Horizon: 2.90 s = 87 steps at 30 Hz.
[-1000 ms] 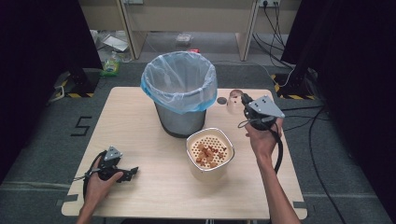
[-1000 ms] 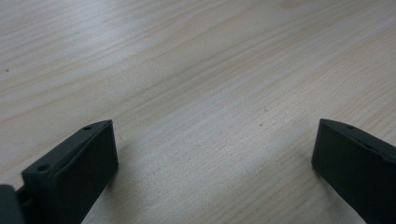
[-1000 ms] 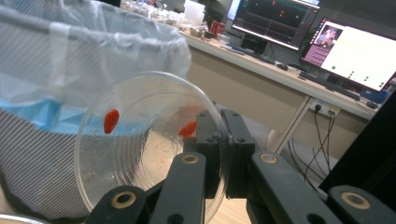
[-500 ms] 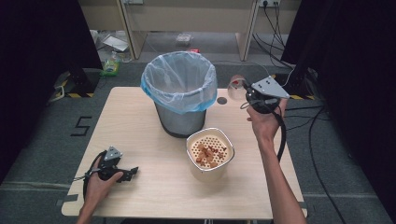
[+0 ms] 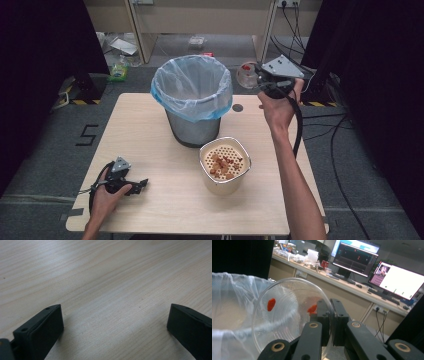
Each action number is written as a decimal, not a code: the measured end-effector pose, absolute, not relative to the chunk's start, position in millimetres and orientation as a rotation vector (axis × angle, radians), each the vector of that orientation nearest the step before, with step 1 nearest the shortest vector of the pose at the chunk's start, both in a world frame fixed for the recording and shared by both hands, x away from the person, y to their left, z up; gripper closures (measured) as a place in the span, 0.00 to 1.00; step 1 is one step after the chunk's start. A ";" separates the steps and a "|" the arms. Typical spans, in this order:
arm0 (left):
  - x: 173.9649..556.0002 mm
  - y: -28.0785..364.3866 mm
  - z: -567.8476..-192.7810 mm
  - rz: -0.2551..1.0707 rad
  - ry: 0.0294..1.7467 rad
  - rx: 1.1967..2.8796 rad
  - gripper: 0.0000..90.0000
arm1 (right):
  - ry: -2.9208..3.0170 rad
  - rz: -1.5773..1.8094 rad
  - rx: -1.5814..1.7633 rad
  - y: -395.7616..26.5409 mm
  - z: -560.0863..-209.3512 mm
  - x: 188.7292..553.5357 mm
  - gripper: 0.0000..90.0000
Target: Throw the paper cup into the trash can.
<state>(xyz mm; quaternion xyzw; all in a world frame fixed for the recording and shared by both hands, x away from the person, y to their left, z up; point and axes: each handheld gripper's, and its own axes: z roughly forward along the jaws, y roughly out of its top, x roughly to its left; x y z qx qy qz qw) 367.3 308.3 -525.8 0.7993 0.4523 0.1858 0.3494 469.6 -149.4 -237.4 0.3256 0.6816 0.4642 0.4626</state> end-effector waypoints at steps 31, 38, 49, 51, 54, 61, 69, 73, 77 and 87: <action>366.9 308.2 -525.7 0.482 1.172 2.071 0.00 | 1.954 1.117 0.751 -17.1 -251.4 521.6 0.79; 366.8 308.4 -525.6 0.484 1.171 2.073 0.00 | 1.959 1.118 0.760 -29.2 -244.7 514.9 0.66; 366.8 308.3 -525.7 0.482 1.173 2.071 0.00 | 1.986 1.130 0.811 -87.4 -248.3 491.8 0.51; 366.9 308.4 -525.7 0.483 1.172 2.073 0.00 | 1.986 1.137 0.824 -98.4 -250.5 487.0 0.49; 366.8 308.3 -525.7 0.483 1.173 2.071 0.00 | 1.982 1.146 0.852 -114.6 -254.6 480.0 0.47; 366.8 308.3 -525.6 0.482 1.173 2.072 0.00 | 1.977 1.131 0.903 -147.4 -271.1 466.1 0.44; 366.7 308.4 -525.7 0.484 1.172 2.072 0.00 | 1.972 1.119 0.962 -181.6 -298.9 446.3 0.42; 366.7 308.4 -525.6 0.484 1.173 2.073 0.00 | 1.972 1.099 0.987 -195.2 -316.5 436.1 0.42; 366.7 308.4 -525.7 0.484 1.173 2.071 0.00 | 1.944 1.072 1.012 -207.4 -335.4 426.8 0.42; 366.7 308.4 -525.6 0.483 1.174 2.073 0.00 | 1.947 1.083 1.096 -226.8 -383.9 407.5 0.42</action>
